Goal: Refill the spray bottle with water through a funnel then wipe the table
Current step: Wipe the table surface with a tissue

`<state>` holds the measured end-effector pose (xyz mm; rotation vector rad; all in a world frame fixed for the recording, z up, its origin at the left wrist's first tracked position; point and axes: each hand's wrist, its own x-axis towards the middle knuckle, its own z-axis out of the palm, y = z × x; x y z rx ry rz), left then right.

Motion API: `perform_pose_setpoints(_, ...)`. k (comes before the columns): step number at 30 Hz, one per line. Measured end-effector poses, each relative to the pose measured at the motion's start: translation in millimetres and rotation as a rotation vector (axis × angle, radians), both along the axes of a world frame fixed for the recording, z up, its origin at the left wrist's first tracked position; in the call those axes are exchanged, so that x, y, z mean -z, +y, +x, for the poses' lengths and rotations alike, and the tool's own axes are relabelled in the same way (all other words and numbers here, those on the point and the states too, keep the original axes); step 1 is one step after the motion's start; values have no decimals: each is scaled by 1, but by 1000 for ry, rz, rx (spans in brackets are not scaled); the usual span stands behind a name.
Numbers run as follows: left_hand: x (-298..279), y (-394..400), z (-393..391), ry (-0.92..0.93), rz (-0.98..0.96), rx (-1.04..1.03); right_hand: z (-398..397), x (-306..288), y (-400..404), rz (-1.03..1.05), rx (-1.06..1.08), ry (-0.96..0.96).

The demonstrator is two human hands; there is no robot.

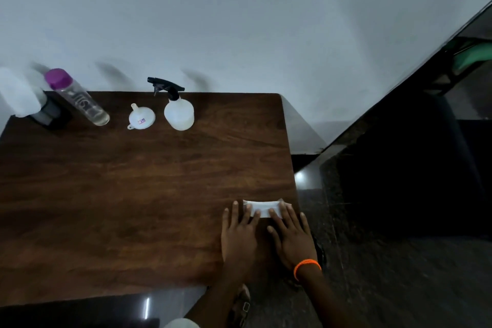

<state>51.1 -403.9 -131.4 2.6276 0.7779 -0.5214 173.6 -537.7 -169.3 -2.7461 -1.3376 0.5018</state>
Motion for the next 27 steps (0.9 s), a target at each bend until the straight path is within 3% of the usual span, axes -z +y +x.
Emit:
perform_pose_setpoints(18,8,178,150,-141,144,-95,151,-9,189,19,-5,30)
perform_pose_setpoints(27,11,198,206,-126,156,23,191,-7,191,16,53,62)
